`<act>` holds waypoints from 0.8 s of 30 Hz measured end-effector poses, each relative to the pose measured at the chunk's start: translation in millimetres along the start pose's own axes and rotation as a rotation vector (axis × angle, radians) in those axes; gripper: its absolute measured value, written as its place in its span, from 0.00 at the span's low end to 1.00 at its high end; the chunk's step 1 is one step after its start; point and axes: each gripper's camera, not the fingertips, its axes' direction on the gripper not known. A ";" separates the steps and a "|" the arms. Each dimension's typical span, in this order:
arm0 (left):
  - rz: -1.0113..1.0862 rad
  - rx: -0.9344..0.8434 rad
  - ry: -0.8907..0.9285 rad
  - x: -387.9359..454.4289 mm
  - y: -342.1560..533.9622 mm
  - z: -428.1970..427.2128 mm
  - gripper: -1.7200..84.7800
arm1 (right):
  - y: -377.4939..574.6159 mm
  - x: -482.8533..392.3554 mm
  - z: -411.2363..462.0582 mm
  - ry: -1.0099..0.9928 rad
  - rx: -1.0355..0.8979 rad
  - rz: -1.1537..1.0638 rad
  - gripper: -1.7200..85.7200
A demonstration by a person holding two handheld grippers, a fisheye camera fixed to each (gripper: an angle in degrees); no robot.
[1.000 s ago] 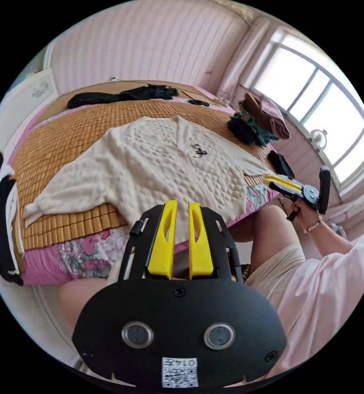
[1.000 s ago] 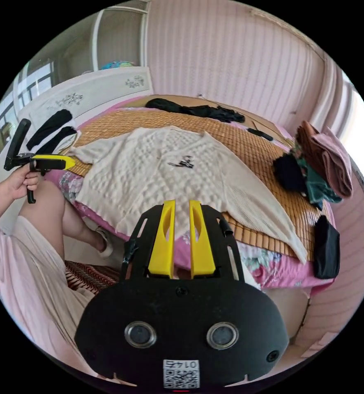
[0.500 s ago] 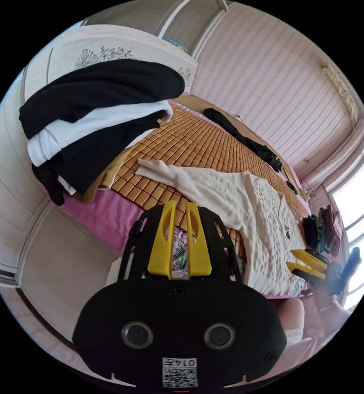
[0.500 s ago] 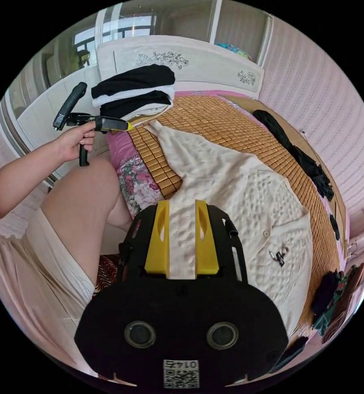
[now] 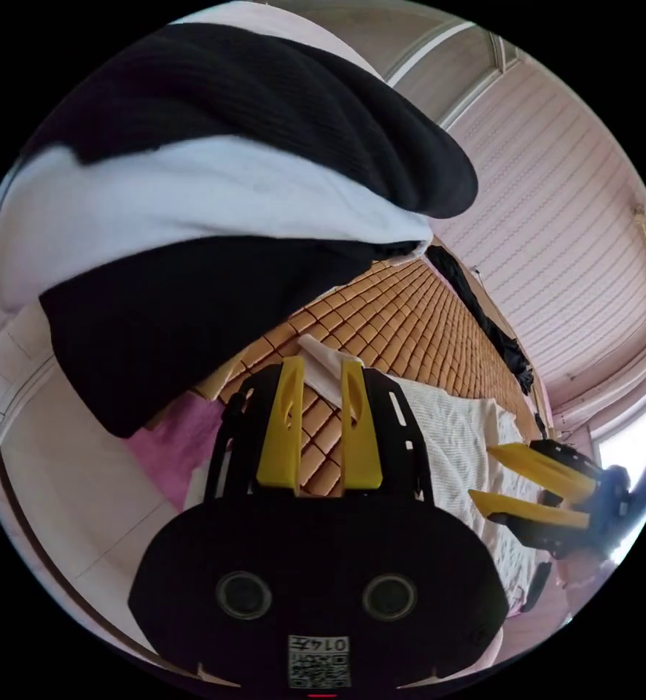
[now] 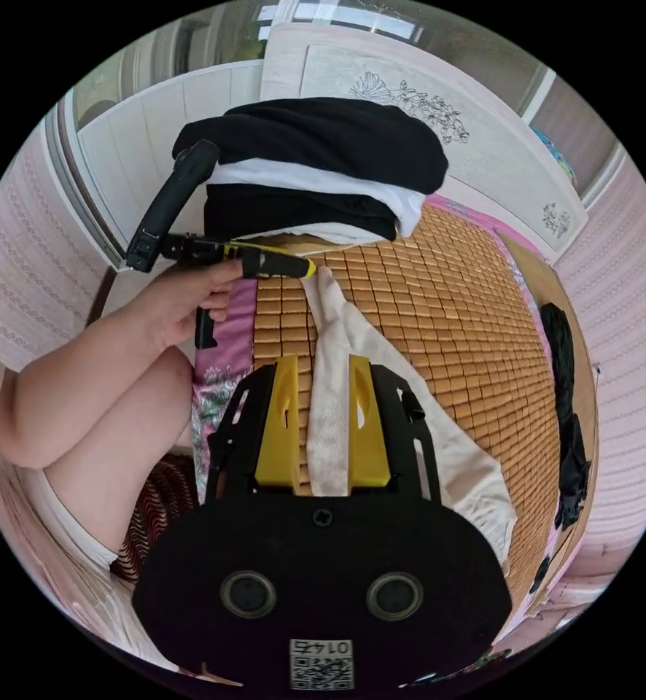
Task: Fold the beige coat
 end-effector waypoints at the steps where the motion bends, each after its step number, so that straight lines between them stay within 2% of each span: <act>1: 0.013 -0.008 -0.059 -1.2 -8.6 2.6 0.11 | -8.7 -2.1 7.6 -0.001 0.005 -0.019 0.14; 5: -0.004 -0.119 -0.073 -6.5 -15.9 25.9 0.11 | -56.8 -11.4 65.8 0.019 0.005 -0.072 0.14; 8: 0.084 -0.116 -0.153 -1.8 -19.5 23.0 0.08 | -78.2 -7.8 106.1 -0.003 -0.083 -0.054 0.13; 12: 0.126 -0.117 -0.148 -3.4 -20.7 18.5 0.07 | -83.6 -0.5 138.2 0.064 -0.152 -0.071 0.11; 16: 0.222 -0.119 -0.154 6.2 -15.0 13.1 0.02 | -80.8 9.1 144.6 0.089 -0.168 -0.094 0.08; 20: 0.270 -0.136 -0.142 10.2 -11.9 -0.4 0.01 | -76.9 29.0 126.2 0.052 -0.135 -0.087 0.03; 24: 0.281 -0.050 -0.068 8.1 -5.4 -28.7 0.01 | -65.8 62.8 91.9 0.003 -0.065 0.019 0.02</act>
